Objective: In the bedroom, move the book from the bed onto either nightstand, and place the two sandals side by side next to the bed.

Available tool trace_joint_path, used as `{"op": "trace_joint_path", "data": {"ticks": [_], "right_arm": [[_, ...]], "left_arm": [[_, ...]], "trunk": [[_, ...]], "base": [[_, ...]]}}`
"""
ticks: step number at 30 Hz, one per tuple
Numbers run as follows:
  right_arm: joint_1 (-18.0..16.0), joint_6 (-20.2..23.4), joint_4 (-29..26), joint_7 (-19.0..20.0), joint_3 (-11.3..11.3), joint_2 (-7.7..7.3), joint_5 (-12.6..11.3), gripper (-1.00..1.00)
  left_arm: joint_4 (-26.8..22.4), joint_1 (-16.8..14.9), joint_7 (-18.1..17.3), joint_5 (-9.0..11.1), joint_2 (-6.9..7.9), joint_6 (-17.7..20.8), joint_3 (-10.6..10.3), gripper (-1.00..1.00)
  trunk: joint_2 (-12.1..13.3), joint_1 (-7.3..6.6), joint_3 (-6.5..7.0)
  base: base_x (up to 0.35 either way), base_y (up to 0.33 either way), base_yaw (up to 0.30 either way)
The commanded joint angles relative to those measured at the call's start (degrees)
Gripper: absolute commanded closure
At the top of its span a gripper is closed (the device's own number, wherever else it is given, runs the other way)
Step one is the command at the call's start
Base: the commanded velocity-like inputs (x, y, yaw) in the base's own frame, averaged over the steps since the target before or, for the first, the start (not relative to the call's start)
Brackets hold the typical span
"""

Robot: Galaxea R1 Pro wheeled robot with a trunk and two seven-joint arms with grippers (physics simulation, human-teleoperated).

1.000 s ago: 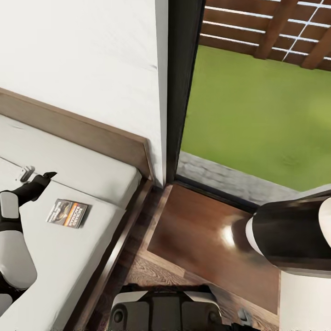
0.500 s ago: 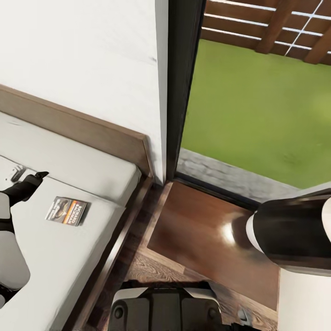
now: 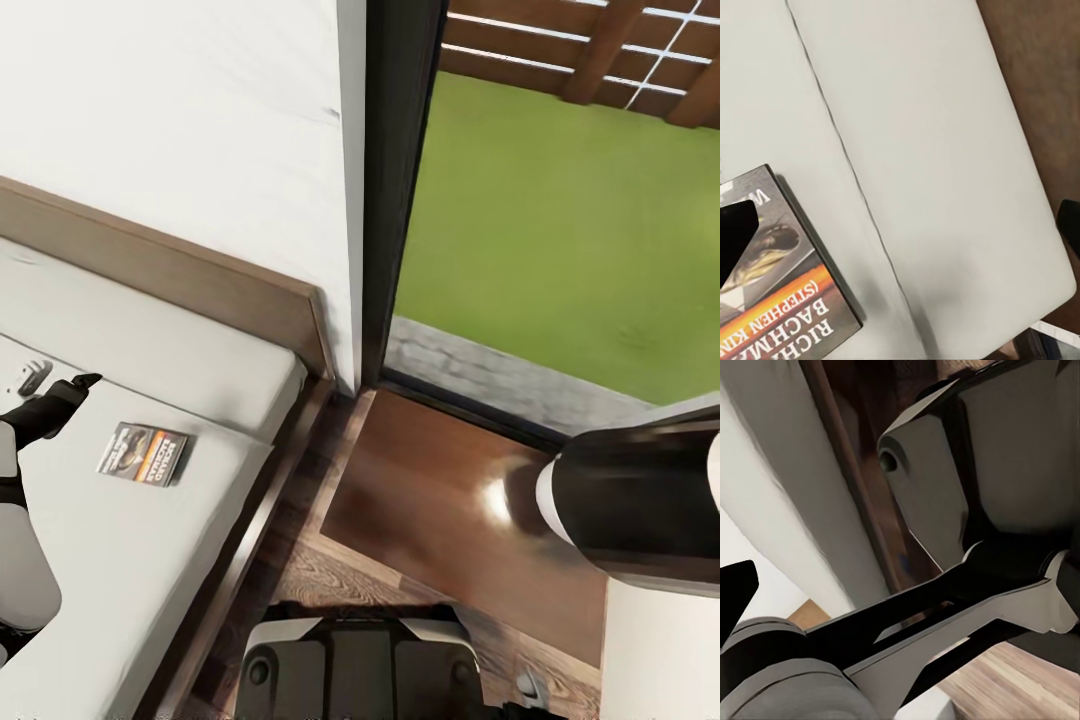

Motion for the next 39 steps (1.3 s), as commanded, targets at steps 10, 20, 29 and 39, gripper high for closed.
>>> {"op": "trace_joint_path", "data": {"ticks": [10, 20, 29, 39], "right_arm": [[-0.01, 0.58, 0.00, 0.18, -0.19, 0.00, -0.12, -1.00], [-0.02, 0.58, 0.00, 0.18, -0.20, -0.03, -0.12, -1.00], [-0.01, 0.58, -0.01, 0.18, -0.19, -0.01, -0.12, -1.00], [0.00, 0.58, -0.01, 0.18, -0.21, -0.03, -0.12, -1.00]], "left_arm": [[-0.06, -0.06, -0.28, -0.07, -0.02, 0.35, 0.19, -1.00], [-0.05, -0.06, -0.28, -0.07, -0.02, 0.35, 0.21, -1.00], [-0.03, -0.06, -0.28, -0.07, -0.02, 0.35, 0.26, -1.00], [-0.07, -0.05, -0.28, -0.07, 0.02, 0.35, 0.28, -1.00]], "trunk": [[-0.09, 0.03, -0.93], [-0.09, 0.03, -1.79], [-0.09, 0.03, -2.57], [-0.09, 0.03, -3.44]], "base": [[0.000, 0.000, 0.000], [0.000, 0.000, 0.000], [0.000, 0.000, 0.000], [0.000, 0.000, 0.000]]}}
